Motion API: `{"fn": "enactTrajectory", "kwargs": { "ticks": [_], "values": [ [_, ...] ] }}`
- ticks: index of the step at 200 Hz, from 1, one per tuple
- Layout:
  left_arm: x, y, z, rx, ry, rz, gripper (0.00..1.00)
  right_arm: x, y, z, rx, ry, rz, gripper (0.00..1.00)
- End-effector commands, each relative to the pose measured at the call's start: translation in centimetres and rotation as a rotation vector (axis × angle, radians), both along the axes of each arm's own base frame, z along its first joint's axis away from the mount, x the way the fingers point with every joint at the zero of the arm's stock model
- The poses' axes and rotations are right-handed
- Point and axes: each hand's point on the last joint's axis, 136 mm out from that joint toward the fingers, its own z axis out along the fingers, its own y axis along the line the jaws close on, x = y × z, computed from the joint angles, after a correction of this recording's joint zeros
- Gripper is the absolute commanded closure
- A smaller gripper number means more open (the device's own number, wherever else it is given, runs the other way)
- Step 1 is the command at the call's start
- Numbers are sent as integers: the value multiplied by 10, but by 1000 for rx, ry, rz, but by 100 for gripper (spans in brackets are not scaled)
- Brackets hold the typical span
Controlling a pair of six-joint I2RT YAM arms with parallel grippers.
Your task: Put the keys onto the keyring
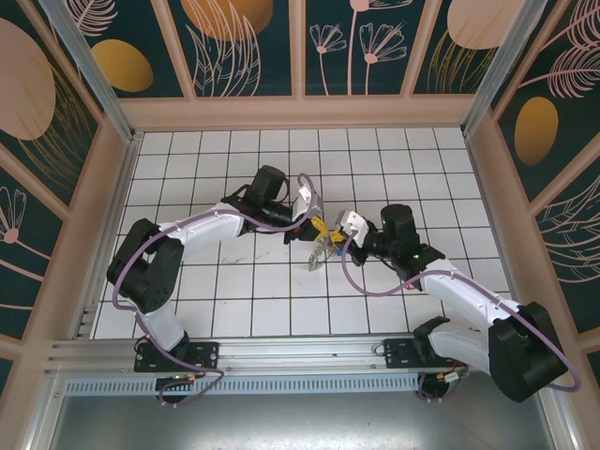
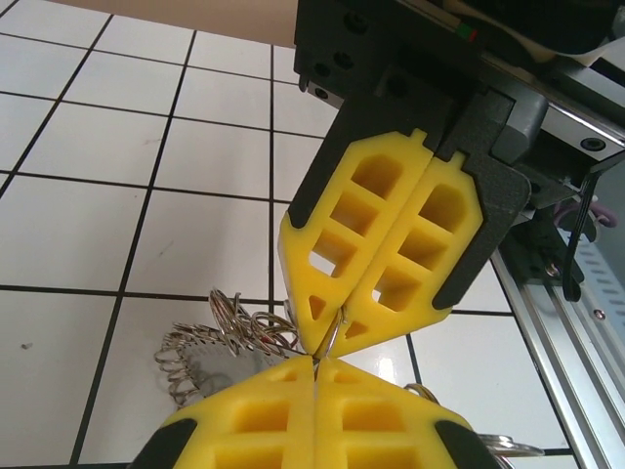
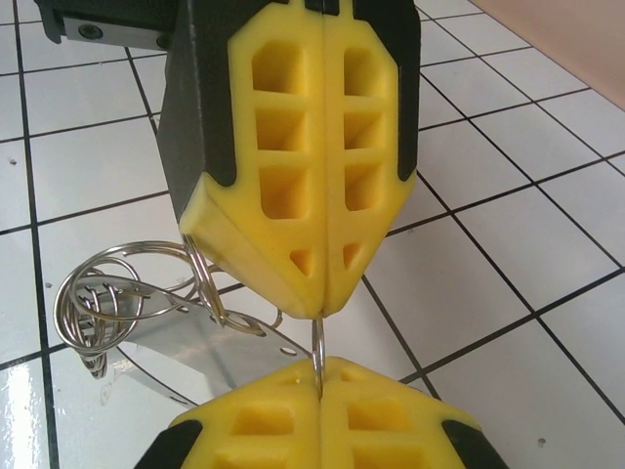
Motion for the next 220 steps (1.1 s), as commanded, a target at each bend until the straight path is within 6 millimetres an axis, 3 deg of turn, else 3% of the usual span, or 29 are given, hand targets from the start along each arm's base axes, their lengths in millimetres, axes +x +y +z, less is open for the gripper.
{"fn": "enactTrajectory", "kwargs": {
  "ticks": [1, 33, 83, 128, 220],
  "values": [
    [-10, -4, 14, -40, -13, -62, 100, 4, 1, 15, 32, -83, 18, 100],
    [-12, -5, 6, 6, 9, -101, 76, 1, 4, 19, 34, -86, 77, 100],
    [-13, -6, 4, 27, 17, -132, 68, 3, 8, 23, 23, -94, 131, 100],
    [-14, -3, -8, 73, 46, -143, 67, 3, 11, 26, 27, -67, 158, 100],
    [-13, -1, -18, 109, 53, -150, 81, -2, 13, 22, 40, 44, 183, 100]
  ]
}}
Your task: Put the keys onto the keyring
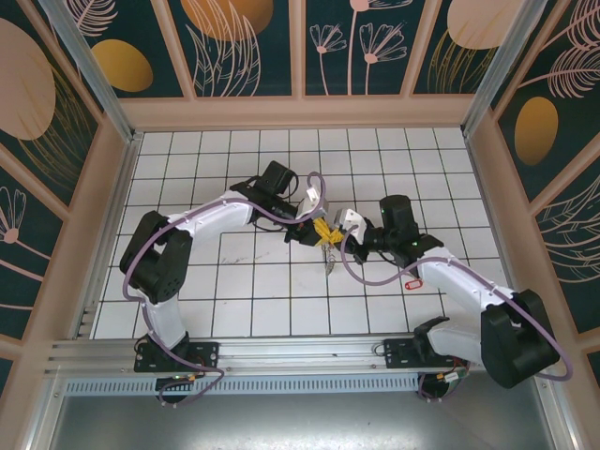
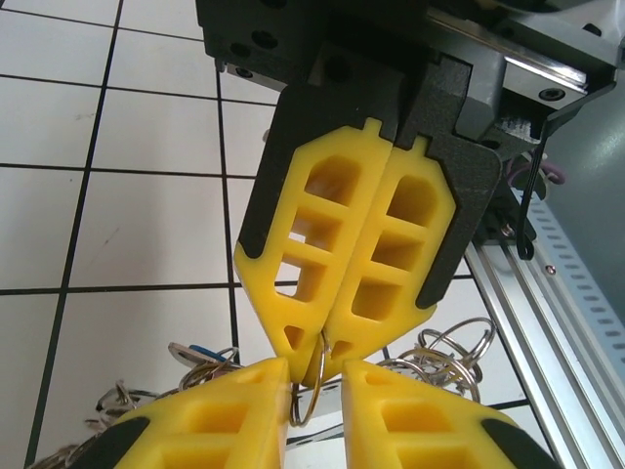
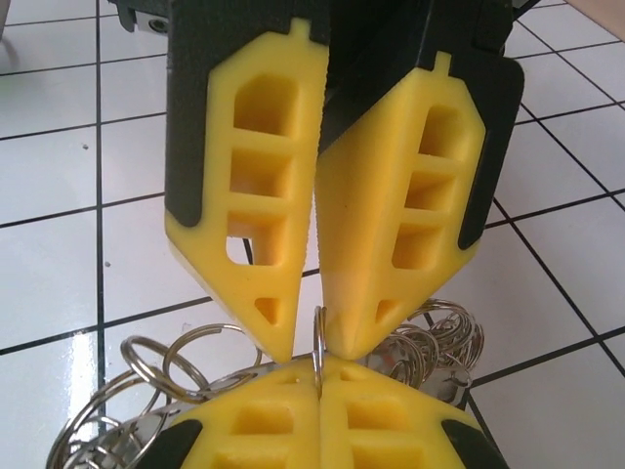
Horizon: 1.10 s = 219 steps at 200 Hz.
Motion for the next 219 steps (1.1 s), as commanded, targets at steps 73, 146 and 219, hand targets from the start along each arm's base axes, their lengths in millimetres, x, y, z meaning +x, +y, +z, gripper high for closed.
{"fn": "enactTrajectory", "kwargs": {
  "ticks": [73, 146, 219],
  "values": [
    [2, -1, 2, -50, -2, 76, 100, 7, 0, 20, 40, -73, -18, 87],
    [-9, -5, 31, -206, 54, 54, 100, 6, -6, 16, 85, -136, -63, 83],
    [-9, -3, 26, -167, 21, 55, 100, 8, -6, 23, 97, -188, -61, 95]
  ]
}}
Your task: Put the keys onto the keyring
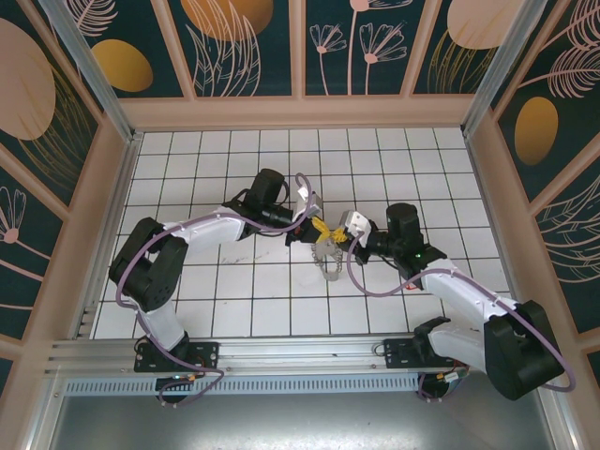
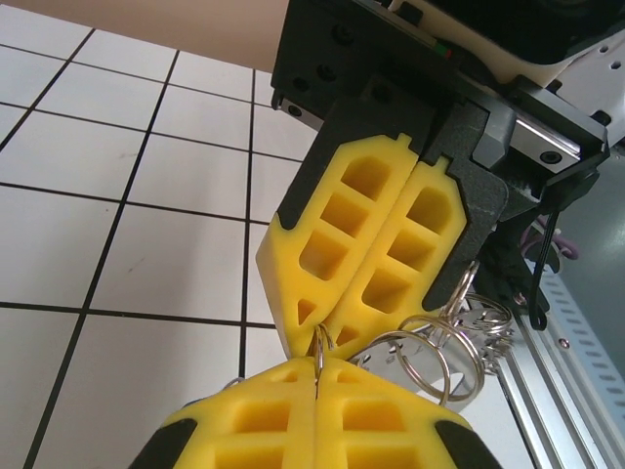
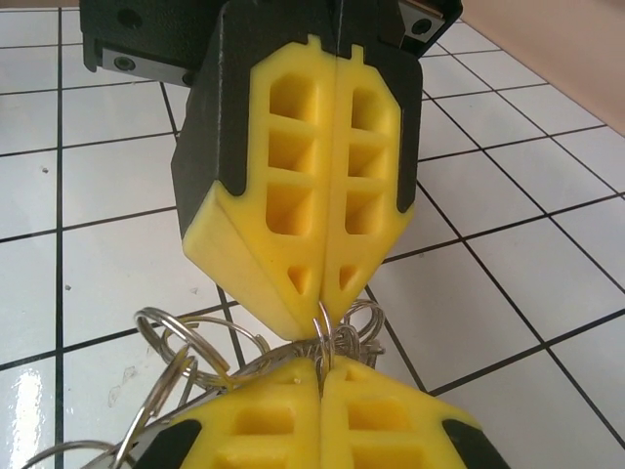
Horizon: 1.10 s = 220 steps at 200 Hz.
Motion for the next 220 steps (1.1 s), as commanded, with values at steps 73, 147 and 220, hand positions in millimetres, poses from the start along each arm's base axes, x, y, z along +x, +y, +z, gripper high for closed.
{"fn": "enactTrajectory", "kwargs": {
  "ticks": [73, 147, 220],
  "values": [
    [-11, -2, 19, -48, -63, -57, 100, 9, 9, 20, 21, -93, 59, 91],
    [-13, -1, 14, -40, -49, -67, 100, 14, 11, 24, 33, -111, 49, 99],
    [-8, 6, -10, 70, -76, -35, 83, 15, 12, 29, 37, -122, 54, 100]
  ]
}}
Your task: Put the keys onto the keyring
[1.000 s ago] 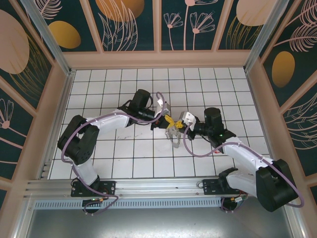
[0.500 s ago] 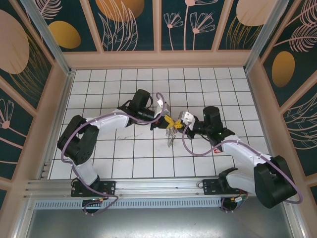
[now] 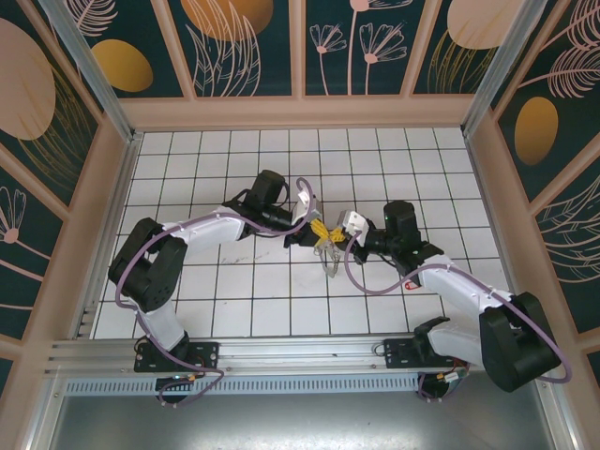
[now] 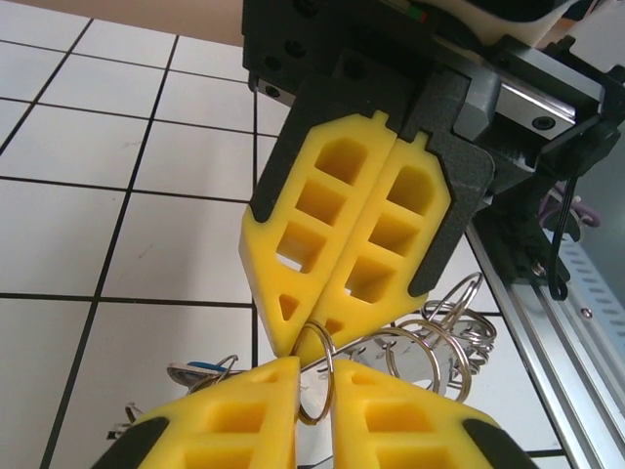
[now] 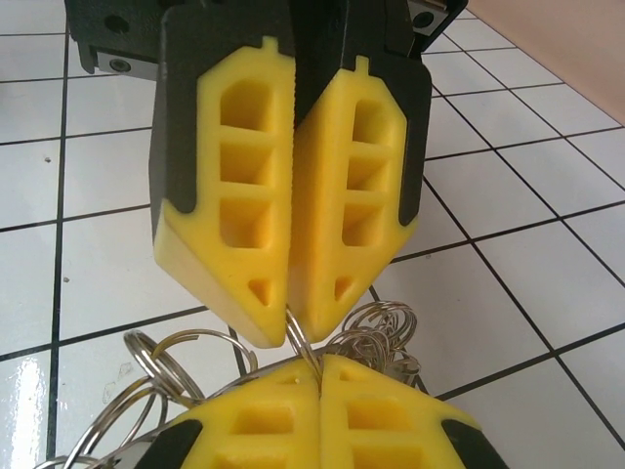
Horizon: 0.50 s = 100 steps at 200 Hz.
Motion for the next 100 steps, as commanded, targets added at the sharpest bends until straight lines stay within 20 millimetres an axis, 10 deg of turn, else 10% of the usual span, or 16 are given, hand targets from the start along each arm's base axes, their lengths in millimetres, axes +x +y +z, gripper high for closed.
{"fn": "enactTrajectory", "kwargs": {
  "ticks": [1, 100],
  "values": [
    [-6, 2, 0, 32, -11, -18, 83, 11, 8, 35, 54, -121, 29, 100],
    [1, 1, 2, 33, -43, 22, 77, 12, 10, 34, 48, -98, 29, 100]
  ]
}}
